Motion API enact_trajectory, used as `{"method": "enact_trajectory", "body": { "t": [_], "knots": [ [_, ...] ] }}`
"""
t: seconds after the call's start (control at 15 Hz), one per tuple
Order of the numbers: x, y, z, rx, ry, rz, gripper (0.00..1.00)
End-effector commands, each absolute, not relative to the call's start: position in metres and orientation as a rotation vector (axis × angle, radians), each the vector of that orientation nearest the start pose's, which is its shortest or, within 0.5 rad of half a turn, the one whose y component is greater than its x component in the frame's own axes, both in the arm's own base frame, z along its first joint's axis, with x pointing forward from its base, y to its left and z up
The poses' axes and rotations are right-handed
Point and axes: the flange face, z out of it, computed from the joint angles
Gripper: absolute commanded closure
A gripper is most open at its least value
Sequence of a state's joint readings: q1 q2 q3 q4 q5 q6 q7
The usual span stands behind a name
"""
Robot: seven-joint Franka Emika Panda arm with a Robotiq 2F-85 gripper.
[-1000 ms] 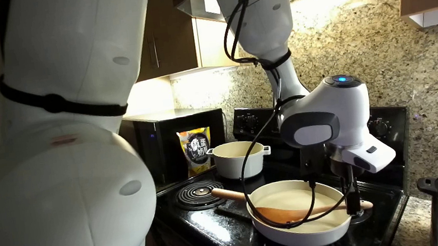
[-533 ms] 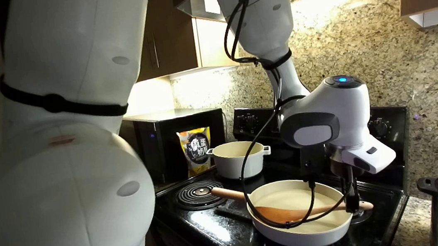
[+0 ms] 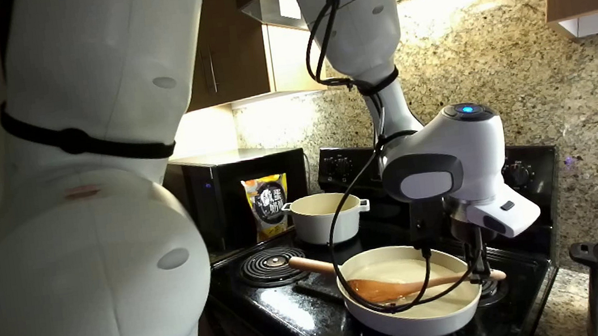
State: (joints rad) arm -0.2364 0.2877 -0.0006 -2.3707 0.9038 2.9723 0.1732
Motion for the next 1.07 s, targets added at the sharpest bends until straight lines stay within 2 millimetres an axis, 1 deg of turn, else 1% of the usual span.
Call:
{"method": "enact_trajectory", "body": {
  "t": [0.0, 0.4, 1.0],
  "knots": [
    [0.478, -0.173, 0.226, -2.288, 1.667, -0.427, 0.94],
    [0.474, -0.173, 0.227, -2.307, 1.684, -0.448, 0.94],
    [0.456, -0.170, 0.228, -2.368, 1.735, -0.602, 0.94]
  ]
}}
